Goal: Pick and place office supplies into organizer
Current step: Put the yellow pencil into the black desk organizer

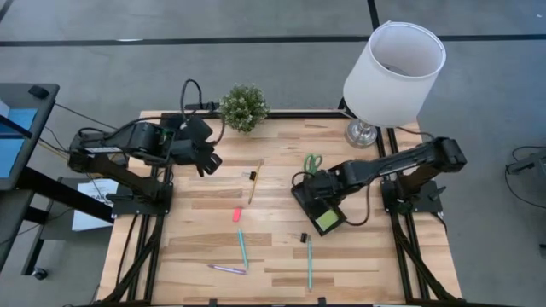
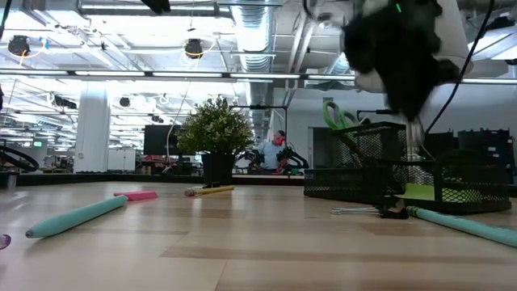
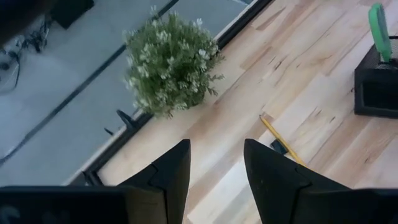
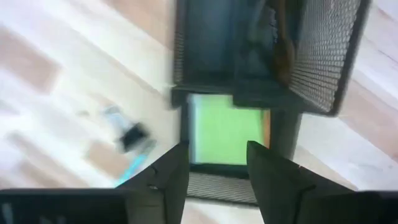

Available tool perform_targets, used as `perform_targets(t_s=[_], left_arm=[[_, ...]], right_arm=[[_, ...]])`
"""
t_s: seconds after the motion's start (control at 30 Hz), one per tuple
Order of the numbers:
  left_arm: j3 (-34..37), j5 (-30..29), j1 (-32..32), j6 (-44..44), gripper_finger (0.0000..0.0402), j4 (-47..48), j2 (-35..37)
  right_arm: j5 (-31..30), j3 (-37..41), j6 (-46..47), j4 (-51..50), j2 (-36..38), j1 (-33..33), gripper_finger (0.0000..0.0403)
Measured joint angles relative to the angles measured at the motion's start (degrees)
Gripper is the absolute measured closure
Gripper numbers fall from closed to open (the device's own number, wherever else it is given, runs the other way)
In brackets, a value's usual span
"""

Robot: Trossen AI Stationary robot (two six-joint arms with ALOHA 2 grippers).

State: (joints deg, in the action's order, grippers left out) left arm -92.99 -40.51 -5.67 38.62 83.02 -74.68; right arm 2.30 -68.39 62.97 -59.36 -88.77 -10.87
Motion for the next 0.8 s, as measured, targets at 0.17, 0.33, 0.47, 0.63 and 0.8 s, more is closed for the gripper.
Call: perform_targets(t_s=[0.17, 0.33, 0.47, 0.63, 0.8], left_arm=[[4.2, 4.4, 0.1, 6.3, 0.0258, -1.4, -2.6], [13.0, 14.0, -0.1, 11.1, 0.0258, -9.3, -4.1], [21.5, 23.9, -0.7, 12.2, 0.0258, -22.6, -6.1], [27.4, 37.6, -0.7, 14.5, 0.0258, -35.1, -12.0], [27.7, 42.0, -0.7, 13.1, 0.0258, -36.7, -20.9]], right_arm=[[-6.9, -6.7, 0.0, -0.1, 4.6, -2.0, 0.0241], [-20.4, -10.0, 0.0, 0.3, 9.1, -4.0, 0.0248], [-27.7, -10.2, 0.0, 1.0, 11.1, -4.5, 0.0254], [-28.4, -10.1, -0.3, 1.4, 10.8, -3.8, 0.0261], [-27.9, -10.1, -0.5, 1.2, 8.2, -3.6, 0.0266]])
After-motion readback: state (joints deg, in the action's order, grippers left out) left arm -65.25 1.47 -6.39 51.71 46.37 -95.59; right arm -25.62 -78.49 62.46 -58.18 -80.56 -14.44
